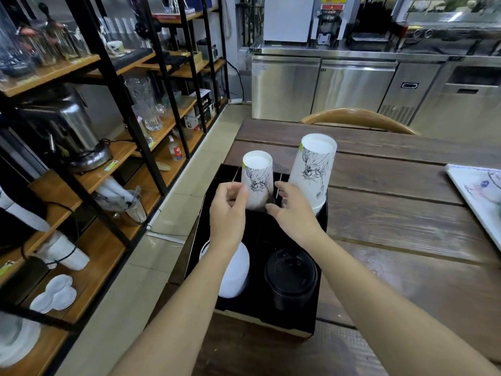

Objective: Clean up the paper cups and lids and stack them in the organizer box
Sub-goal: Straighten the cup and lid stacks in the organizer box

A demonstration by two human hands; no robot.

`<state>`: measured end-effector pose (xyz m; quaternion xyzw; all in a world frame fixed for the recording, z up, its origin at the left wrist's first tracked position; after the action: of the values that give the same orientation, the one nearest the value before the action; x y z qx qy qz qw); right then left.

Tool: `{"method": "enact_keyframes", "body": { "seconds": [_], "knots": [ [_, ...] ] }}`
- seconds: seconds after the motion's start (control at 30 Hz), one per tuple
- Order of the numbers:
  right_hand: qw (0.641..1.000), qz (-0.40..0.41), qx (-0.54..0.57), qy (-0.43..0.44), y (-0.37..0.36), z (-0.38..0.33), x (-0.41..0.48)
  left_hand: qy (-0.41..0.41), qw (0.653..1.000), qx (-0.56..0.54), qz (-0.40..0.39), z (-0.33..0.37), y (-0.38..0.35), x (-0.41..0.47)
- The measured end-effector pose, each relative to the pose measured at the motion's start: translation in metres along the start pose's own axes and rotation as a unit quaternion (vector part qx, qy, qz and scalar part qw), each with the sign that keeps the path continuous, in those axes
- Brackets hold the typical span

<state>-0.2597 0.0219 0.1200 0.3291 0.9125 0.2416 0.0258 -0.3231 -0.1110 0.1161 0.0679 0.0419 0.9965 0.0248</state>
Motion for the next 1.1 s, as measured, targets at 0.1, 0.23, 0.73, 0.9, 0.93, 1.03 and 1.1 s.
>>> {"method": "enact_keyframes", "body": {
  "seconds": [0.1, 0.23, 0.73, 0.9, 0.93, 1.03, 1.1],
  "knots": [
    [0.999, 0.025, -0.034, 0.001, 0.017, 0.018, -0.014, 0.002, 0.999, 0.034, -0.042, -0.005, -0.01, -0.026],
    [0.997, 0.032, -0.074, 0.002, 0.031, 0.038, -0.035, 0.065, 0.989, 0.089, -0.099, -0.029, -0.019, -0.055],
    [0.953, -0.009, -0.296, 0.065, 0.043, 0.071, -0.086, 0.195, 0.94, 0.184, -0.211, -0.073, -0.021, -0.117],
    [0.929, -0.001, -0.351, 0.112, 0.043, 0.068, -0.087, 0.161, 0.945, 0.182, -0.219, -0.072, -0.02, -0.127],
    [0.922, -0.003, -0.366, 0.126, 0.043, 0.067, -0.086, 0.151, 0.946, 0.188, -0.218, -0.071, -0.02, -0.128],
    [0.917, -0.013, -0.374, 0.136, 0.042, 0.067, -0.083, 0.122, 0.945, 0.217, -0.213, -0.066, -0.022, -0.129],
    [0.912, -0.014, -0.383, 0.143, 0.042, 0.067, -0.083, 0.116, 0.942, 0.224, -0.22, -0.064, -0.022, -0.129]
  ]
}}
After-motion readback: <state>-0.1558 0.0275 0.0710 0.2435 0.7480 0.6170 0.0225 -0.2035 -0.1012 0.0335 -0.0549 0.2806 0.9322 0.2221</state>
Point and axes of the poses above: each hand's wrist, its own x-axis towards the middle knuckle, its own y-axis out of the back of the hand, z = x × y, the point moved 8 cm from there along x, towards the middle knuckle, and after that the axes turned 10 degrees about z, right-handed, at the moved point
